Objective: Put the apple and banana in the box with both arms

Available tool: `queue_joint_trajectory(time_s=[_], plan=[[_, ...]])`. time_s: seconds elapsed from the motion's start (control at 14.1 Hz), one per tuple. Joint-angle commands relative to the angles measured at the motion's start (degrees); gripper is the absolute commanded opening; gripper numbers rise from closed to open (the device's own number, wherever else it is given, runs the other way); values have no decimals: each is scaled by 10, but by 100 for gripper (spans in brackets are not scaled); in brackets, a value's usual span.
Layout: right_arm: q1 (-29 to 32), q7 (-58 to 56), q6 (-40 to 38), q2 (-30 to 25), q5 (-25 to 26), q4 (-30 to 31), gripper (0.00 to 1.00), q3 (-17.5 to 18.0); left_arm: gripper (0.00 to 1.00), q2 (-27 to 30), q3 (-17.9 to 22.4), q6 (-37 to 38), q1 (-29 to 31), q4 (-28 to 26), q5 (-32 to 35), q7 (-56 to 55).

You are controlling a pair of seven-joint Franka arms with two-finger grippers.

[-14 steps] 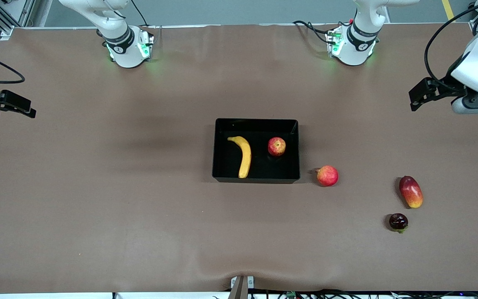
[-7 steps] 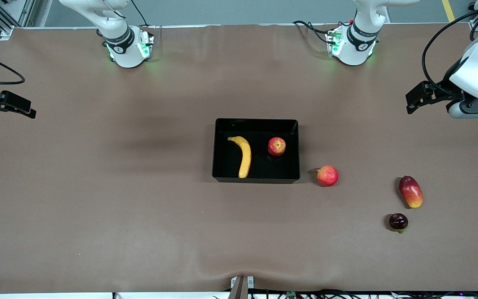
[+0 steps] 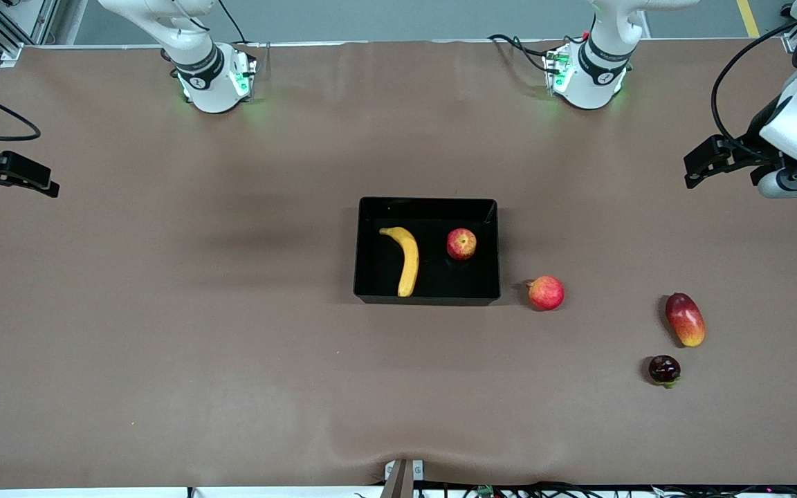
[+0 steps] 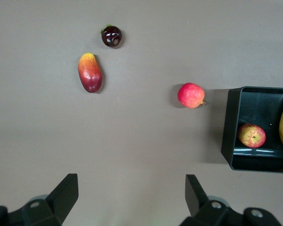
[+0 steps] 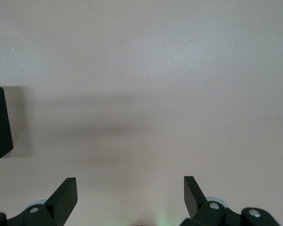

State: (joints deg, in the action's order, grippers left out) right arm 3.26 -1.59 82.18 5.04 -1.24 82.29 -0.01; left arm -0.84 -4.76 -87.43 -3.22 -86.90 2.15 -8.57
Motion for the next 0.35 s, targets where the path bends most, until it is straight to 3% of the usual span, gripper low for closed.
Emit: queue_joint_trajectory(time_s=[0.0, 0.28], plan=[[0, 7, -4, 2, 0, -7, 100, 0, 100, 0, 0, 17, 12, 11, -11, 14], [3, 7, -4, 2, 0, -7, 100, 0, 100, 1, 0, 19, 12, 12, -12, 17]])
